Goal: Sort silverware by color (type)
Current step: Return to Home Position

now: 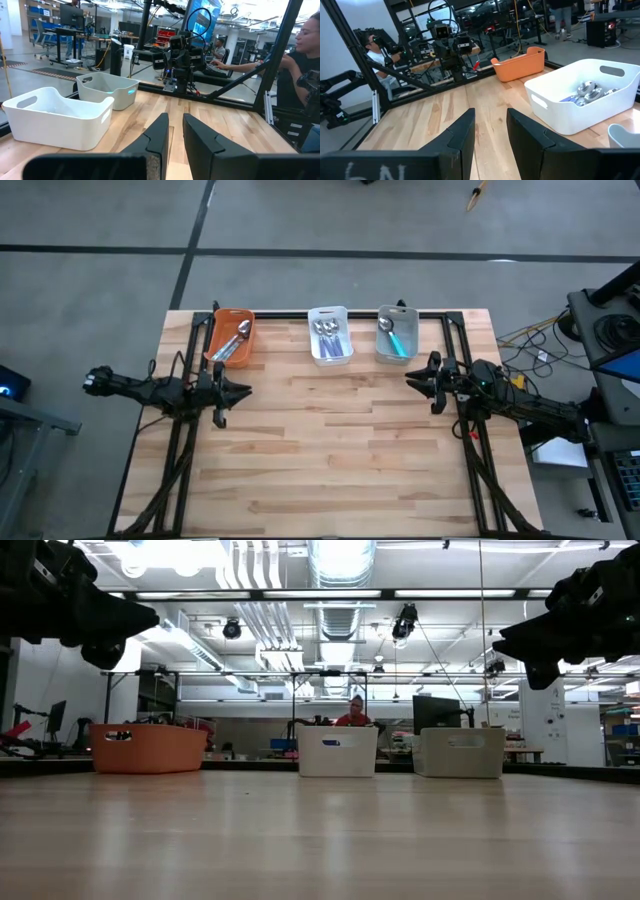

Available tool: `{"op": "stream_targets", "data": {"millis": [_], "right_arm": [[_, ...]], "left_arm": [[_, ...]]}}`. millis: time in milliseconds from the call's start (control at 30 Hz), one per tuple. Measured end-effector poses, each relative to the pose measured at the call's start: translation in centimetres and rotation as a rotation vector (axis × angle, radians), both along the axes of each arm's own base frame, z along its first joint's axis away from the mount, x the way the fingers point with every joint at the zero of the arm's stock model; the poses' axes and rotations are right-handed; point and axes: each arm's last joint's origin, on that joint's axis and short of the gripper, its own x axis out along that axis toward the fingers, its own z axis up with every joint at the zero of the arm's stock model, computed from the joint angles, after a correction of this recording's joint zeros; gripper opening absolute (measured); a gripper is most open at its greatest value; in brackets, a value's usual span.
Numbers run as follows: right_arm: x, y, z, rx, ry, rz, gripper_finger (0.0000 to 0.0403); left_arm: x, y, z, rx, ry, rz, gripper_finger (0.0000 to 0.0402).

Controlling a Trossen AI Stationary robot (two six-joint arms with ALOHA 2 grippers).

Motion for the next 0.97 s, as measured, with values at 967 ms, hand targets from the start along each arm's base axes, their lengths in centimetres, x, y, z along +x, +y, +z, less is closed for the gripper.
{"op": "stream_targets", "data": {"millis": [967], "right_arm": [[0.0,0.0,-0.01,0.0,0.0,0.0,0.0102]], "left_arm": [[0.0,-0.01,0.0,0.0,0.0,-0.001,0.0039]]}}
